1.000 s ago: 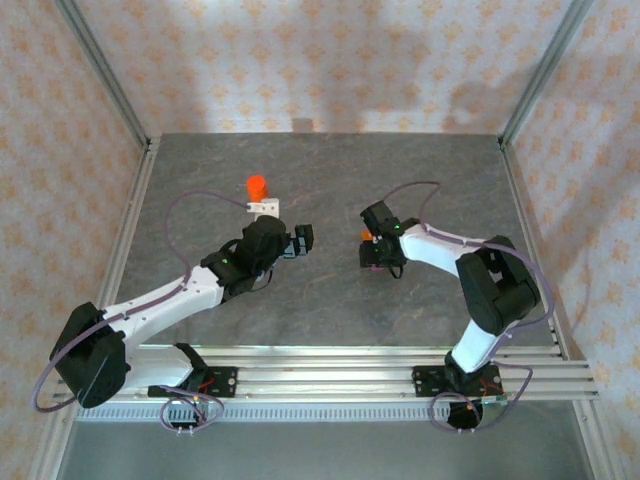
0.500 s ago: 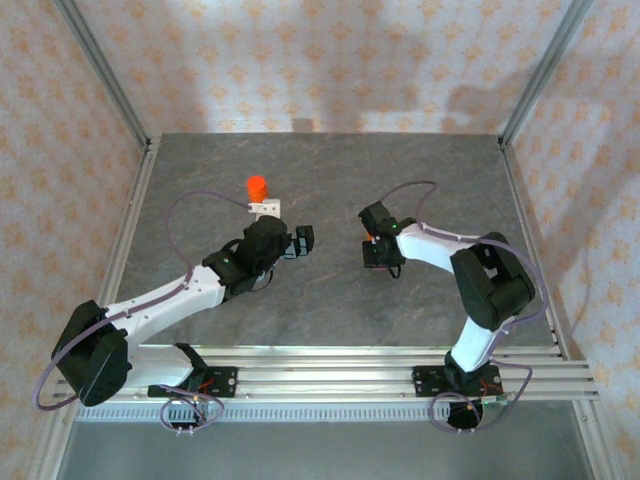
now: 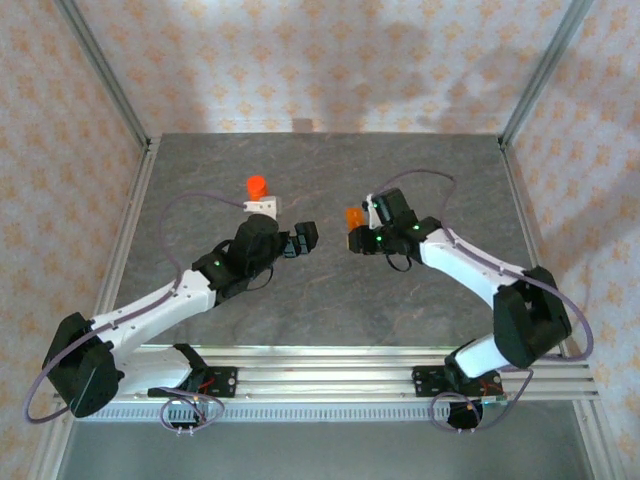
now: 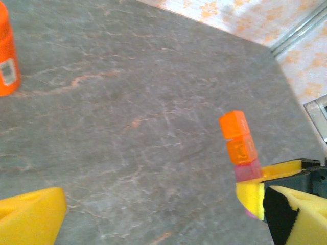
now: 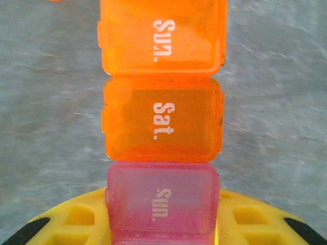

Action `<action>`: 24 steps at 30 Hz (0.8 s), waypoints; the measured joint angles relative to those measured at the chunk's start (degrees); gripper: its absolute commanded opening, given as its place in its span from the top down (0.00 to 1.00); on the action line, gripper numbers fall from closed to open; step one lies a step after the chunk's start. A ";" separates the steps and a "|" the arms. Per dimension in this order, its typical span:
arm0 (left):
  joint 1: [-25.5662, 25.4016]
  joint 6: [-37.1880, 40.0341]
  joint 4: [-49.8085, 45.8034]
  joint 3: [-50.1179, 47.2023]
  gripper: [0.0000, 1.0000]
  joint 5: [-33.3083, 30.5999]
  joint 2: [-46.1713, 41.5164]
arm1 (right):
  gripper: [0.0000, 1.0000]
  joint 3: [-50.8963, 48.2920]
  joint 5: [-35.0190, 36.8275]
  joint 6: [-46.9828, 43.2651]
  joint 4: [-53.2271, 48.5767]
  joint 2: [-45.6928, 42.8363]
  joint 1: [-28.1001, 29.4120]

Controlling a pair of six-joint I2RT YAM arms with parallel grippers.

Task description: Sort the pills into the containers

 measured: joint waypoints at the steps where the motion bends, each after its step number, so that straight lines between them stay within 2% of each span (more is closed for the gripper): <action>1: 0.72 -1.01 0.55 0.11 0.00 1.70 -0.02 | 0.73 0.00 -1.62 -0.02 0.63 -0.85 0.00; 5: 4.31 -6.29 4.66 0.39 0.00 8.76 0.11 | 0.74 0.00 -6.56 -0.02 2.67 -2.69 0.00; 11: 7.74 -14.12 13.99 1.16 0.00 17.22 3.74 | 0.74 -0.35 -10.21 0.50 4.26 -3.17 0.00; 18: 7.93 -19.93 21.53 2.38 0.00 23.19 9.68 | 0.74 -0.55 -10.03 1.97 4.55 -3.17 0.70; 24: 7.93 -23.08 25.81 2.45 0.00 25.49 12.50 | 0.74 -0.55 -8.66 2.19 4.50 -3.13 3.45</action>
